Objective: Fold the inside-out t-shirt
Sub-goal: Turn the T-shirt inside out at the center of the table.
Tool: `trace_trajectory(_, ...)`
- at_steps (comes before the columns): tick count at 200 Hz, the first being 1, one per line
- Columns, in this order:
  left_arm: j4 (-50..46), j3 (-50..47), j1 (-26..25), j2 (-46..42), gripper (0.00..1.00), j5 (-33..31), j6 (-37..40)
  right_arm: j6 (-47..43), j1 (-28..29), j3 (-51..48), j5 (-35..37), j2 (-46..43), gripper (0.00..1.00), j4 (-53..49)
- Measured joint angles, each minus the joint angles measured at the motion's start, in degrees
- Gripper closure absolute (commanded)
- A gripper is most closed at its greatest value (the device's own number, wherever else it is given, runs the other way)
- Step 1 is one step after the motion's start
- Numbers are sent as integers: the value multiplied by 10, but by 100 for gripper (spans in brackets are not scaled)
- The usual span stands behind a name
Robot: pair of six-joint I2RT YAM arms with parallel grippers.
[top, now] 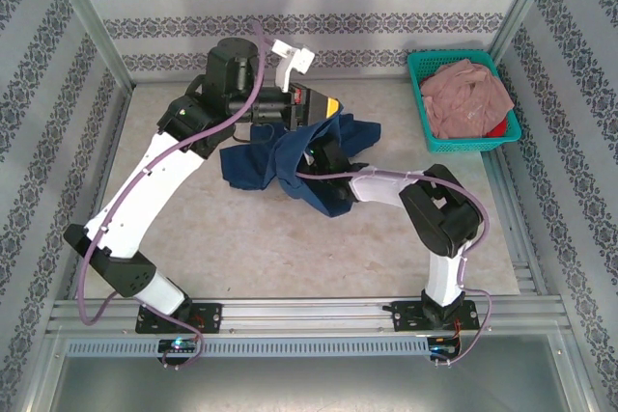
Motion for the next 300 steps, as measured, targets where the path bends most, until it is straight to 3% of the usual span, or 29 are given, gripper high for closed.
trace_trajectory(32, 0, 2, -6, -1, 100, 12, 1, 2, -4, 79, 10, 36, 24, -80)
trace_trajectory(128, -11, 45, -6, -36, 100, 3, 37, 21, -33, 161, 11, 94, 20, -220)
trace_trajectory(144, -13, 44, -6, -45, 100, -12, 44, 22, -35, 174, 11, 103, 28, -231)
trace_trajectory(208, -10, -41, 25, -119, 100, -192, 56, 38, -42, 137, -30, 104, 100, -242)
trace_trajectory(254, -6, -109, 92, -133, 100, -315, 54, 41, -84, 79, -131, 43, 100, -237)
trace_trajectory(300, 4, -192, 162, -131, 100, -398, 50, 68, -105, 22, -238, -100, 100, -191)
